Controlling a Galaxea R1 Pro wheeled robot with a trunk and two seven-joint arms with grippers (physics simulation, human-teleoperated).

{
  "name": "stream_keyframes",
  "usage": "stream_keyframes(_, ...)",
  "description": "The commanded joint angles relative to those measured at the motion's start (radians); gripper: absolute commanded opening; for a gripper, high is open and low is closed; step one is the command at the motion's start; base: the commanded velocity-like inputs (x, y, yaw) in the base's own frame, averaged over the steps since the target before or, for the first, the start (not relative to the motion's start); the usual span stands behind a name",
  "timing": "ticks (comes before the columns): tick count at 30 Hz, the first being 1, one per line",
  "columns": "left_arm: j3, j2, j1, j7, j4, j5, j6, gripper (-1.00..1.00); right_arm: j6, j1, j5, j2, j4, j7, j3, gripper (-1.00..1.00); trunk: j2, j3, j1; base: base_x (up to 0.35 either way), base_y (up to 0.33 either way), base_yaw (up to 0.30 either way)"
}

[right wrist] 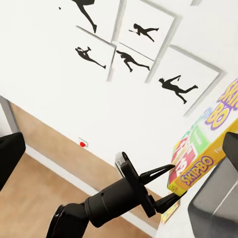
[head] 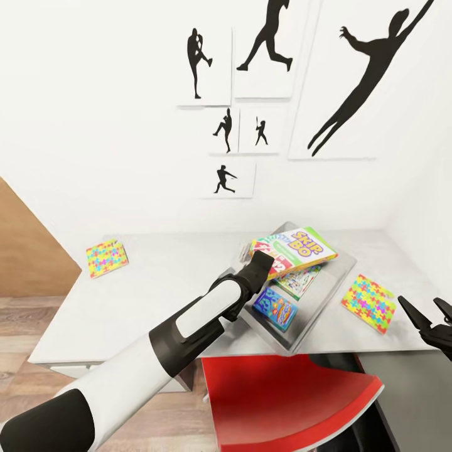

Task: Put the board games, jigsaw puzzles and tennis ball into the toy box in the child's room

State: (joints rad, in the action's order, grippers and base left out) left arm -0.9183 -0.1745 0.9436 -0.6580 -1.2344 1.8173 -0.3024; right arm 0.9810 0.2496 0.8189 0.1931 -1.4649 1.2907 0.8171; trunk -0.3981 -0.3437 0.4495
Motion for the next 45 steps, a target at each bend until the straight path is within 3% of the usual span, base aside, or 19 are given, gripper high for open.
stream_keyframes(1,-0.001,0.0,0.001,-0.005,0.0,0.004,-0.004,-1.0,0.006,0.001,0.002,0.0,0.0,0.001,0.0,1.0,-0.002,-0.002,0.001,0.0,0.0,0.0)
stream_keyframes(27,-0.002,0.0,0.001,-0.005,0.0,0.003,-0.006,-1.0,-0.001,0.001,0.001,-0.004,0.0,-0.002,0.001,1.0,-0.002,-0.004,0.001,0.0,0.0,0.0)
stream_keyframes(28,-0.002,0.0,0.001,-0.005,0.0,0.003,-0.006,1.0,-0.001,0.001,0.001,-0.004,0.0,-0.002,0.001,1.0,-0.002,-0.004,0.001,0.0,0.0,0.0)
stream_keyframes(45,-0.002,0.0,0.0,-0.006,-0.007,0.007,-0.004,1.0,-0.001,0.001,0.001,-0.003,0.0,-0.002,0.002,1.0,-0.002,-0.004,0.001,0.0,0.0,0.0)
